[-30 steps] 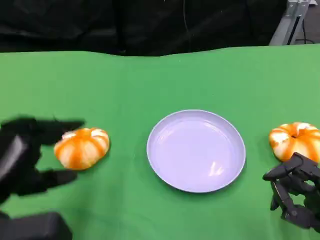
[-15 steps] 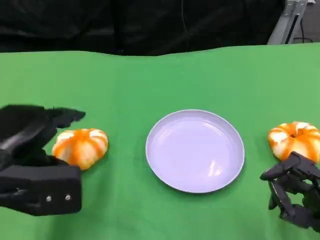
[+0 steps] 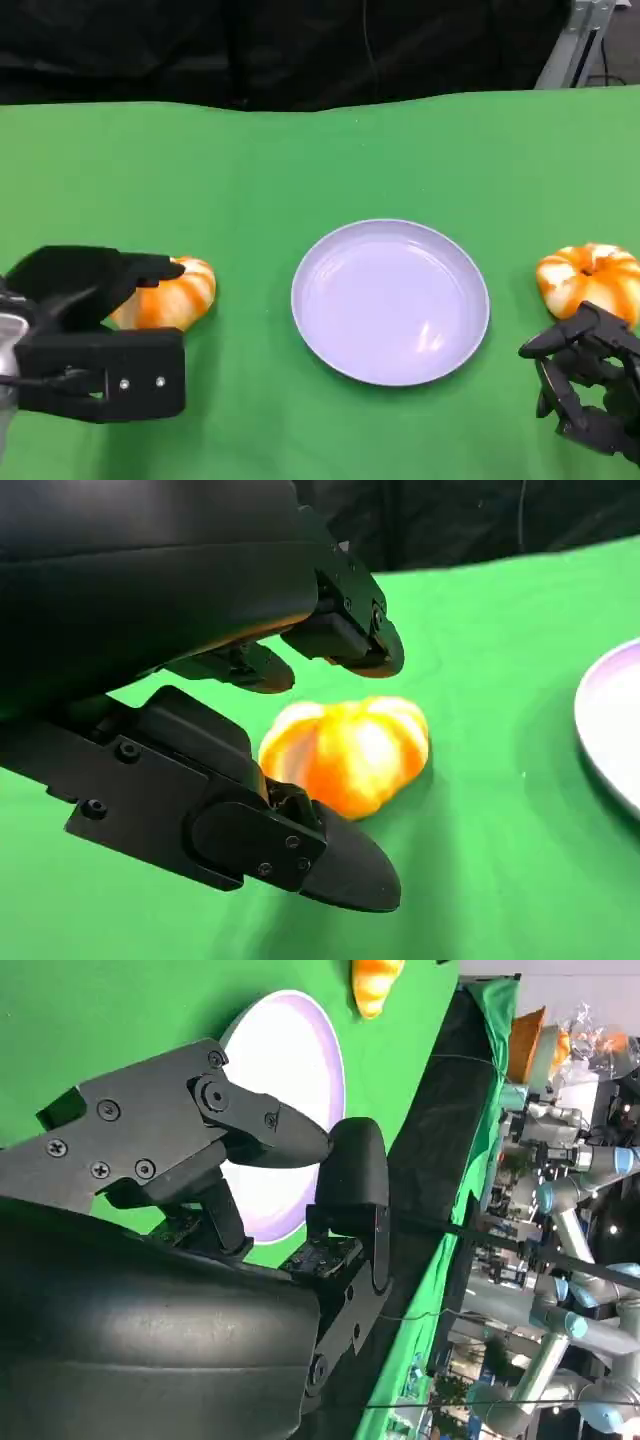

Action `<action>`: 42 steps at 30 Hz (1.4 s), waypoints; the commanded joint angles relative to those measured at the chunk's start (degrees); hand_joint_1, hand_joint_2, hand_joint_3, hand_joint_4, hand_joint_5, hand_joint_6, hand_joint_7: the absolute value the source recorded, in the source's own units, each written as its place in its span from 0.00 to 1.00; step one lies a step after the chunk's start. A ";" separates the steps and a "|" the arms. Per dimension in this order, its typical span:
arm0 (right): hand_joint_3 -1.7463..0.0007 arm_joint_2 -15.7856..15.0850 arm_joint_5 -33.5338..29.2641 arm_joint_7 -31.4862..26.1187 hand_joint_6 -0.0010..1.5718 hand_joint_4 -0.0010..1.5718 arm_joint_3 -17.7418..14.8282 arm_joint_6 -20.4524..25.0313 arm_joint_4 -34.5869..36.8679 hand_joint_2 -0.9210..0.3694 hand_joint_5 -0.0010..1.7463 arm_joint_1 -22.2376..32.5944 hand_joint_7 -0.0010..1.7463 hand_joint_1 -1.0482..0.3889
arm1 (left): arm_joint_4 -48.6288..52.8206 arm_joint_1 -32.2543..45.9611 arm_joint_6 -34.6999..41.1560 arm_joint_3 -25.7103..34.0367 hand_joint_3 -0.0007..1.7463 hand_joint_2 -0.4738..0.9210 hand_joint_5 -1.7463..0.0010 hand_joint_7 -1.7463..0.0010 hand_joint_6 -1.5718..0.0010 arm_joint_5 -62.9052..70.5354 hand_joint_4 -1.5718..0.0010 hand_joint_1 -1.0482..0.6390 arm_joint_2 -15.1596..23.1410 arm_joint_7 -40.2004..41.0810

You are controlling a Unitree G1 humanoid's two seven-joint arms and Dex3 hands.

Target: Grasp the bread from the table and place it into the plate.

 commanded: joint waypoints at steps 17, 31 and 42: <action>0.58 -0.46 0.33 0.02 0.49 0.51 -0.26 -0.27 -0.80 0.10 0.96 0.50 0.80 0.62 | 6.08 -4.57 0.10 -4.32 0.07 1.00 1.00 1.00 0.72 0.94 0.71 0.06 1.50 6.57; 0.58 -0.29 0.49 0.18 0.49 0.51 -0.22 -0.82 -0.65 0.10 0.96 0.62 0.80 0.62 | 11.30 -6.43 3.29 -7.49 0.08 1.00 1.00 1.00 0.77 3.94 0.75 0.06 0.10 9.85; 0.59 -0.36 -0.07 -0.21 0.49 0.50 -0.16 0.04 -1.91 0.09 0.96 1.27 0.80 0.62 | 19.62 -10.79 3.97 -11.10 0.08 1.00 1.00 1.00 0.78 3.93 0.77 0.05 -1.75 11.41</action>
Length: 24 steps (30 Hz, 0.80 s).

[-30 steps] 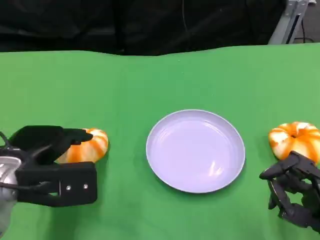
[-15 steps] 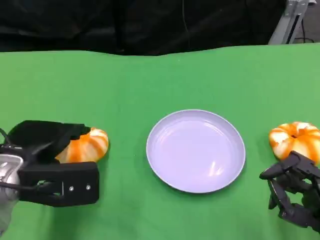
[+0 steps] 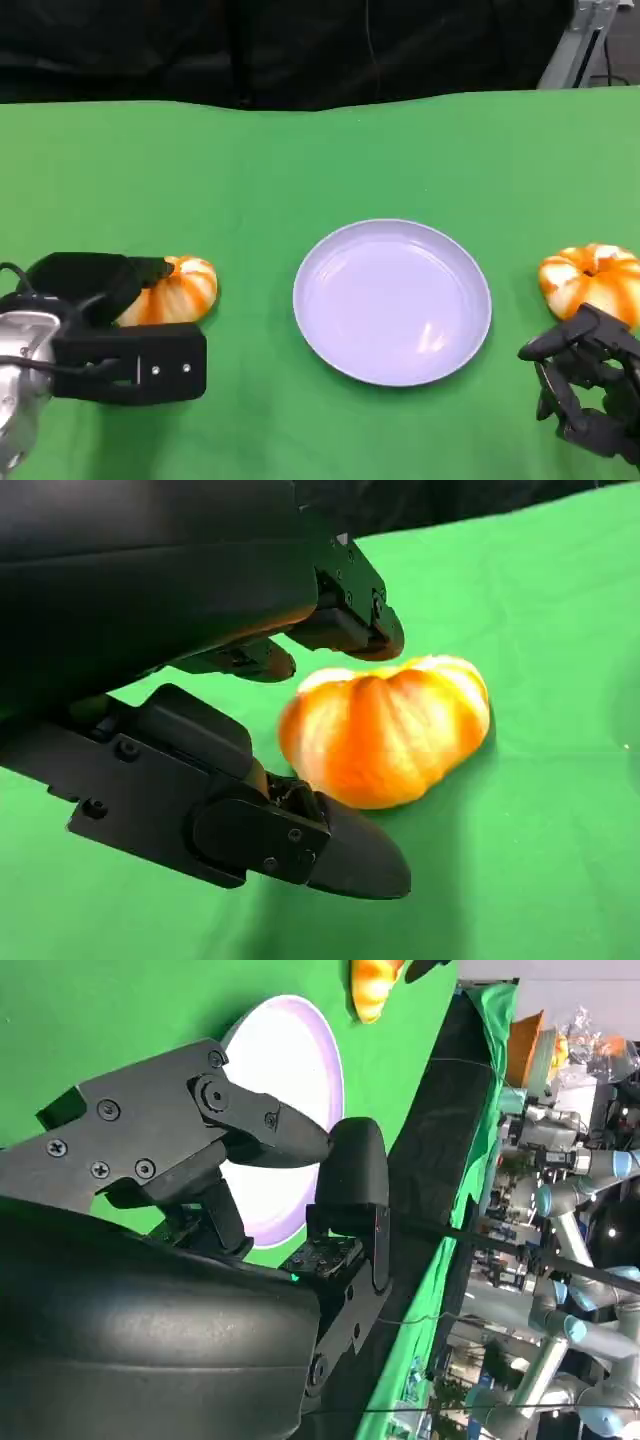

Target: Grasp the bread from the table and place it into the plate.

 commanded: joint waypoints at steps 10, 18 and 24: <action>0.58 -0.20 0.13 -0.28 0.50 0.51 -0.10 0.19 -1.88 0.10 0.96 1.04 0.80 0.62 | 6.59 -3.75 0.06 -2.58 0.08 1.00 1.00 0.99 0.77 -0.62 0.76 0.07 -2.37 3.92; 0.59 -0.12 -0.33 -0.74 0.49 0.50 0.07 0.72 -2.92 0.10 0.96 1.60 0.80 0.62 | 9.32 -4.90 -0.70 -3.68 0.04 1.00 0.99 0.99 0.74 -0.90 0.74 0.13 -2.67 4.89; 0.58 -0.11 -0.19 -0.73 0.50 0.52 0.05 0.66 -3.08 0.10 0.96 1.74 0.80 0.62 | 13.75 -5.34 -3.25 -3.18 0.03 1.00 0.98 0.98 0.71 -2.97 0.70 0.20 -3.41 7.58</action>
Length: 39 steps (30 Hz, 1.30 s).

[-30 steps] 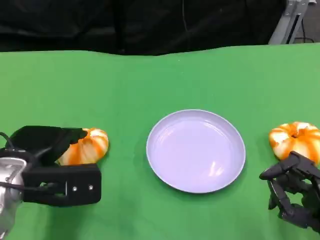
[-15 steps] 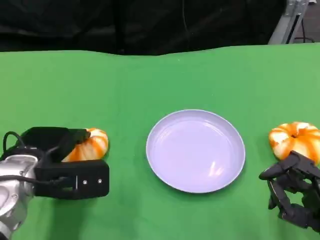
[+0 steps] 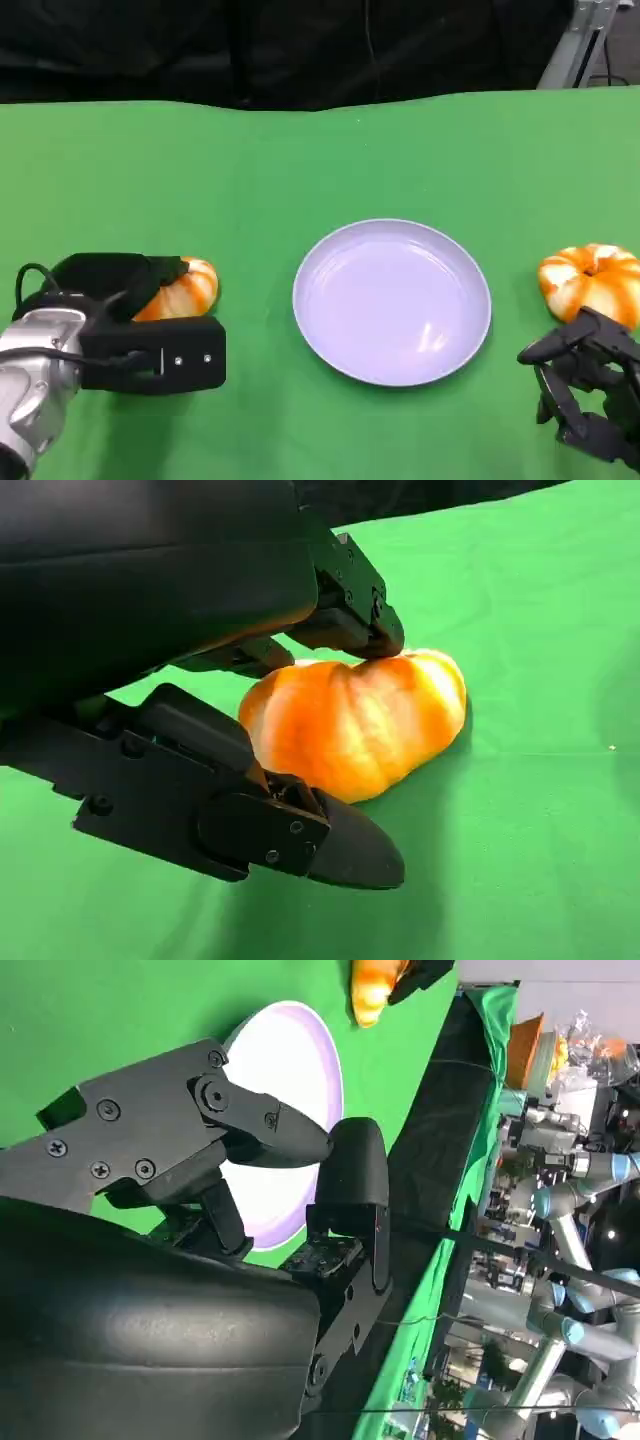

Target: Grasp the bread from the table and place it into the plate.

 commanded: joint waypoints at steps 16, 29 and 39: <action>0.59 -0.10 0.94 -0.08 0.50 0.51 0.06 1.27 -2.21 0.09 0.96 0.96 0.79 0.63 | 10.86 -0.75 -4.45 -0.82 0.03 1.00 0.99 0.99 0.66 -3.91 0.65 0.30 -1.55 7.50; 0.57 0.04 0.97 0.16 0.50 0.52 0.14 0.29 -1.88 0.10 0.96 0.68 0.79 0.63 | 14.26 1.09 -10.27 2.40 0.10 1.00 0.82 0.96 0.33 -9.28 0.36 0.62 -4.19 18.45; 0.57 -0.15 -0.06 -0.56 0.50 0.51 -0.04 0.28 -1.92 0.10 0.96 0.78 0.80 0.62 | 7.11 3.07 -12.92 4.30 0.32 0.96 0.00 0.16 0.55 -10.07 0.52 0.58 -4.06 24.31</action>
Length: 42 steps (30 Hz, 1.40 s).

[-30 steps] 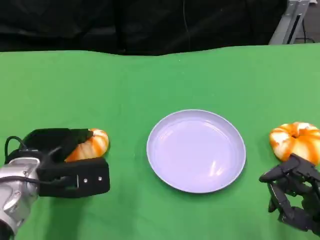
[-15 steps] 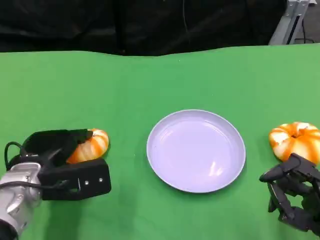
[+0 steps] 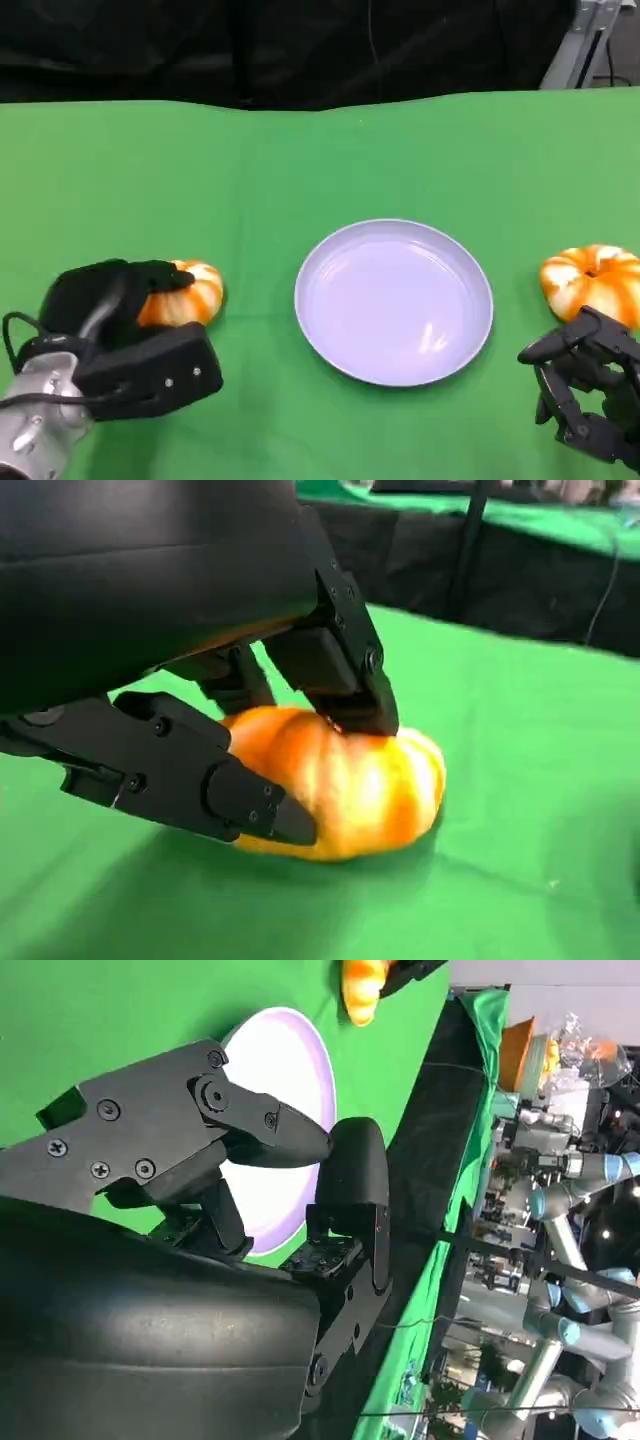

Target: Grasp the bread from the table and place it into the plate.

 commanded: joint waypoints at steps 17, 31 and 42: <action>0.57 -0.28 -0.13 -0.50 0.50 0.51 -0.03 0.98 -1.66 0.10 0.96 0.68 0.79 0.63 | -27.80 2.93 3.81 5.67 0.36 0.90 0.00 0.04 0.64 -1.54 0.55 0.60 1.18 -7.82; 0.57 0.54 -0.71 -1.08 0.50 0.50 0.24 0.33 -1.34 0.11 0.97 0.22 0.80 0.63 | -40.05 -1.01 6.35 -0.04 0.40 0.87 0.00 0.11 0.59 -0.66 0.56 0.56 -6.80 -18.87; 0.55 2.89 -2.04 -4.10 0.48 0.52 0.42 -2.08 -0.68 0.11 0.95 -0.19 0.82 0.61 | -30.84 -5.44 4.31 -4.63 0.30 0.92 0.00 0.03 0.65 1.26 0.56 0.58 -10.90 -18.39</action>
